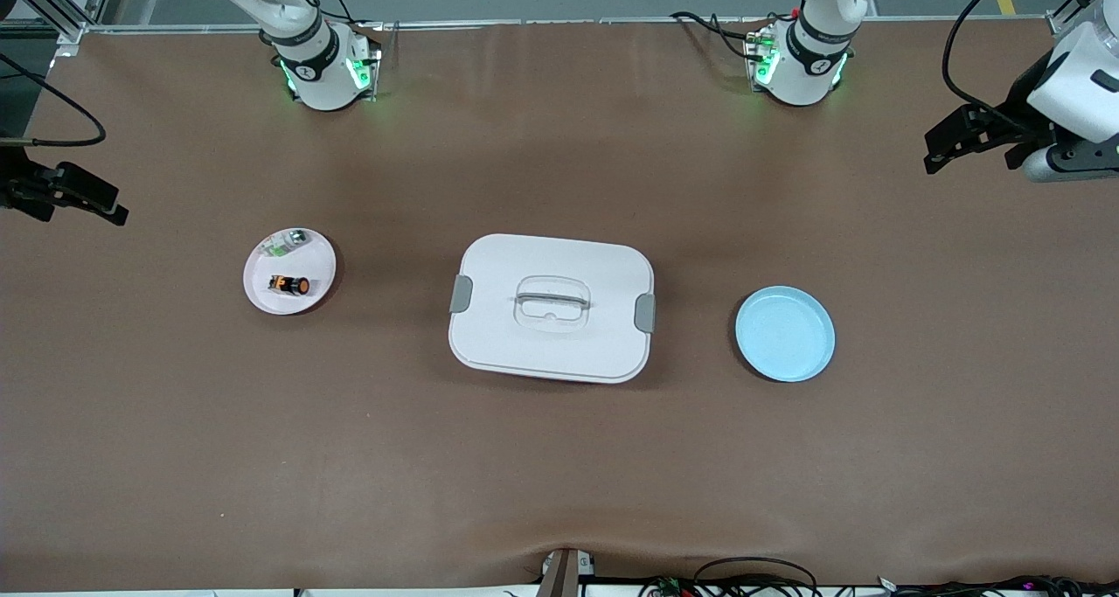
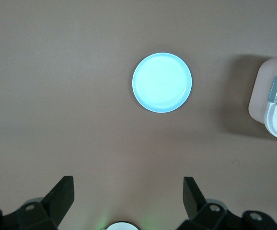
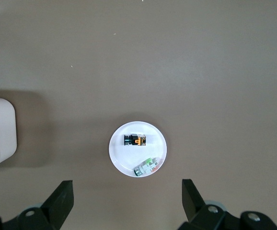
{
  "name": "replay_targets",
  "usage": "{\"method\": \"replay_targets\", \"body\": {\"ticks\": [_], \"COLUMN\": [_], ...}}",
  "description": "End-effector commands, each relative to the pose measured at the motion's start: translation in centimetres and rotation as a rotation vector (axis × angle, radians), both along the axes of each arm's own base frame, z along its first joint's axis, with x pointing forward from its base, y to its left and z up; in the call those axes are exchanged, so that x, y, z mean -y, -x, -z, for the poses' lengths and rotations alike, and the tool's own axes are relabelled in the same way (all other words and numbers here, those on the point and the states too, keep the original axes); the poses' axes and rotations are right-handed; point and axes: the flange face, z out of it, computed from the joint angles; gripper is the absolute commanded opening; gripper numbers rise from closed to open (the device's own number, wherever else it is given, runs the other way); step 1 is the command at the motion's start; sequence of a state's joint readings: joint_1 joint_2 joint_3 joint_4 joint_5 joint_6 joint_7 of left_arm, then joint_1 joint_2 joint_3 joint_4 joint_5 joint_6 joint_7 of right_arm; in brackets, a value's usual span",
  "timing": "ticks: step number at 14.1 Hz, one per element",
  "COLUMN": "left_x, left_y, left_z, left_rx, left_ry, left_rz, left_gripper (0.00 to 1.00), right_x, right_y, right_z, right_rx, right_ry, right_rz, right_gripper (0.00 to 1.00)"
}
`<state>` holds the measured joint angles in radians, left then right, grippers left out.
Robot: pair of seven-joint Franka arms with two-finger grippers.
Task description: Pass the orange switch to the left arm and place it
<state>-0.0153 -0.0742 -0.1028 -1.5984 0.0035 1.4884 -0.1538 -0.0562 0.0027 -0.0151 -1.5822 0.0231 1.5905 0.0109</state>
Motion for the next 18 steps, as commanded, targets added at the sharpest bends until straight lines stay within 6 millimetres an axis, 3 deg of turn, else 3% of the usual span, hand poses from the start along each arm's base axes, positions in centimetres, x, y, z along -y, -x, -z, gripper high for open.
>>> {"method": "replay_targets", "body": {"ticks": [1, 6, 18], "left_x": [-0.6, -1.1, -1.0], "left_y": [-0.2, -0.6, -0.4], "left_z": [-0.4, -1.5, -0.4], "left_rx": [-0.004, 0.021, -0.027], "left_ry": [0.013, -0.007, -0.014], "left_rz": [0.01, -0.012, -0.013], "left_gripper": [1.0, 1.0, 1.0], "right_x": [0.0, -0.1, 0.1], "right_y": [0.2, 0.2, 0.2], "right_z": [-0.3, -0.3, -1.1], "right_rx": [-0.003, -0.003, 0.015], "right_ry": [0.001, 0.001, 0.007], "right_rz": [-0.006, -0.007, -0.004], "right_gripper": [1.0, 1.0, 1.0]}}
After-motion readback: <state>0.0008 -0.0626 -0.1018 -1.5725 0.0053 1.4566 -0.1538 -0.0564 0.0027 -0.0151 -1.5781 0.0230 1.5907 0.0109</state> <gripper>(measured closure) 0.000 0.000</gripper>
